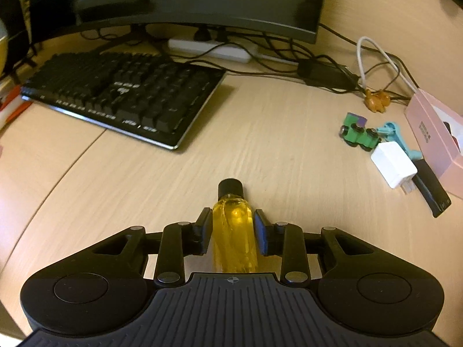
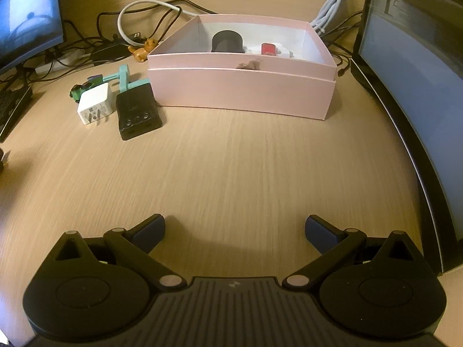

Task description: Organize rigid objects

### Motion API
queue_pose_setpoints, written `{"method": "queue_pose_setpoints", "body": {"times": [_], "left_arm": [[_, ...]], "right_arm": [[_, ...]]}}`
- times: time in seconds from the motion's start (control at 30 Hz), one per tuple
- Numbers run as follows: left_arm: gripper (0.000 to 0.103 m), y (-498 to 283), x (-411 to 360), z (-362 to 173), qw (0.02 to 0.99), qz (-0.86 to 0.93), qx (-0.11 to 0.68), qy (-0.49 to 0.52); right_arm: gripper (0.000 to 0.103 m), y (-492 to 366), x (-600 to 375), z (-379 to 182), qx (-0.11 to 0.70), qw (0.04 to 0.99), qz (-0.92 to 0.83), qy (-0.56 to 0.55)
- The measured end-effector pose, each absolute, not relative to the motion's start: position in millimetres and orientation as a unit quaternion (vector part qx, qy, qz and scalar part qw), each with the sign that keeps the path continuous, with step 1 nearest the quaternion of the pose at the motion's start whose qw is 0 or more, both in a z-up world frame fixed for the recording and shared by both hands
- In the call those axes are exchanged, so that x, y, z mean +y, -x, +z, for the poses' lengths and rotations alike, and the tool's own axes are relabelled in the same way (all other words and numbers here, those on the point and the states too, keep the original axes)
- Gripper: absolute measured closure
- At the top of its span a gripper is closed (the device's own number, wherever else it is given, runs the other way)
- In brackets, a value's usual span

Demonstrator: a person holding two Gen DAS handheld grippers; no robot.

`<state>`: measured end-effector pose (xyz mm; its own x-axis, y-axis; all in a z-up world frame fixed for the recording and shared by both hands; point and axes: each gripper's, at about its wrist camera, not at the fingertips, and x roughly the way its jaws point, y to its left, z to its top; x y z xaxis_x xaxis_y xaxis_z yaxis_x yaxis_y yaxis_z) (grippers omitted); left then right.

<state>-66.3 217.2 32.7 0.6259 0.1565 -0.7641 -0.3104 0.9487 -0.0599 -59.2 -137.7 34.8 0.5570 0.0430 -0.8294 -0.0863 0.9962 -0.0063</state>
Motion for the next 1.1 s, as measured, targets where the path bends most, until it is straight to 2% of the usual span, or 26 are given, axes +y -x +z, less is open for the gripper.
{"method": "queue_pose_setpoints", "body": {"times": [0.3,0.37,0.43,0.53,0.7,0.77,0.9,1.0,1.1], "left_arm": [[0.07,67,210,31,0.901,0.115,0.414,0.064],[0.071,68,209,32,0.899,0.11,0.42,0.062],[0.071,70,211,35,0.896,0.094,0.426,0.083],[0.071,80,210,36,0.893,0.066,0.429,0.121],[0.071,102,203,44,0.891,0.044,0.432,0.131],[0.071,111,204,52,0.893,0.04,0.427,0.135],[0.071,128,207,68,0.897,0.043,0.418,0.14],[0.071,142,211,75,0.895,0.044,0.418,0.148],[0.071,153,213,75,0.892,0.041,0.424,0.154]], "right_arm": [[0.0,63,-138,34,0.459,0.887,0.047,0.028],[0.004,61,-136,35,0.46,0.886,0.055,0.032],[0.014,56,-127,39,0.456,0.886,0.075,0.049],[0.014,48,-105,54,0.416,0.899,0.109,0.077],[0.015,31,-52,76,0.358,0.909,0.186,0.104],[0.02,22,-32,79,0.346,0.907,0.212,0.114],[0.039,-1,4,72,0.338,0.899,0.244,0.133],[0.043,-29,22,62,0.353,0.895,0.242,0.128],[0.044,-44,34,51,0.362,0.892,0.239,0.126]]}}
